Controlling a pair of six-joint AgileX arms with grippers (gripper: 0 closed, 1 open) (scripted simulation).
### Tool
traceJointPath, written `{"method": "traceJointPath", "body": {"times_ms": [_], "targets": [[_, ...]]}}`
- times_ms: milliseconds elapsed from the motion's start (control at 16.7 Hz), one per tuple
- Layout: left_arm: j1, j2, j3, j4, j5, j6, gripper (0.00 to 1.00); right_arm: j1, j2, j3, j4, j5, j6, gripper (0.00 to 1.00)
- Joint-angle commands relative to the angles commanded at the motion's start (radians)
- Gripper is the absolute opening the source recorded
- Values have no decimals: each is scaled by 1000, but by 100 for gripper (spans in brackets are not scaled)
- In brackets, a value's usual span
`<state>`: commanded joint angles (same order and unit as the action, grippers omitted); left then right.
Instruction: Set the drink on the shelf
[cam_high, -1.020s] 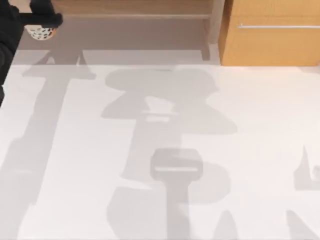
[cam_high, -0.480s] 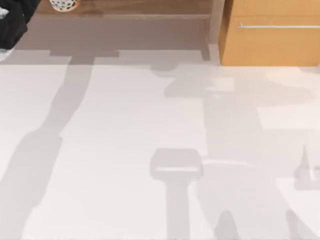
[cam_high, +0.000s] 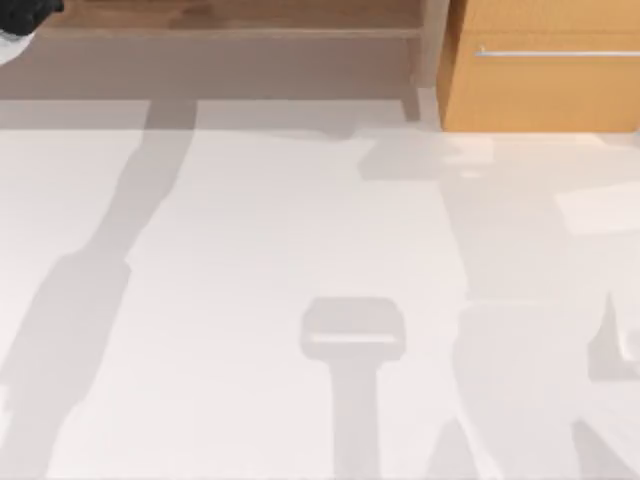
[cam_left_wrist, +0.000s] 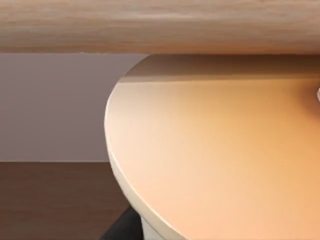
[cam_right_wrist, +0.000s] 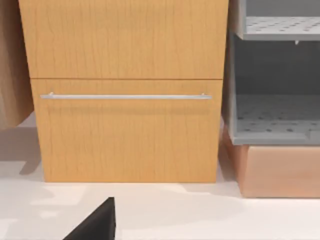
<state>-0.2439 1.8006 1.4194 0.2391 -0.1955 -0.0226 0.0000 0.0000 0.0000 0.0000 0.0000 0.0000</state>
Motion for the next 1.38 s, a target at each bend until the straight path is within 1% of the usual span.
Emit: {"method": "traceJointPath", "body": {"times_ms": [300,420,660,780,900,1200,1380], "targets": [[6,-6,-4,1,3,0,0,0,0,0,0,0,0,100],[11,-23,-22,-14,29,-20,0,0,0,0,0,0,0,100],[28,-62,-84,-54,105,-75,0,0,0,0,0,0,0,100],[35,-48,-95,-58,122,-85,0,0,0,0,0,0,0,100],[37,-5,-67,-33,111,-74,0,0,0,0,0,0,0,100],[19,139,56,76,32,-8,0,0,0,0,0,0,0,100],[17,157,68,89,19,2,0,0,0,0,0,0,0,100]]}}
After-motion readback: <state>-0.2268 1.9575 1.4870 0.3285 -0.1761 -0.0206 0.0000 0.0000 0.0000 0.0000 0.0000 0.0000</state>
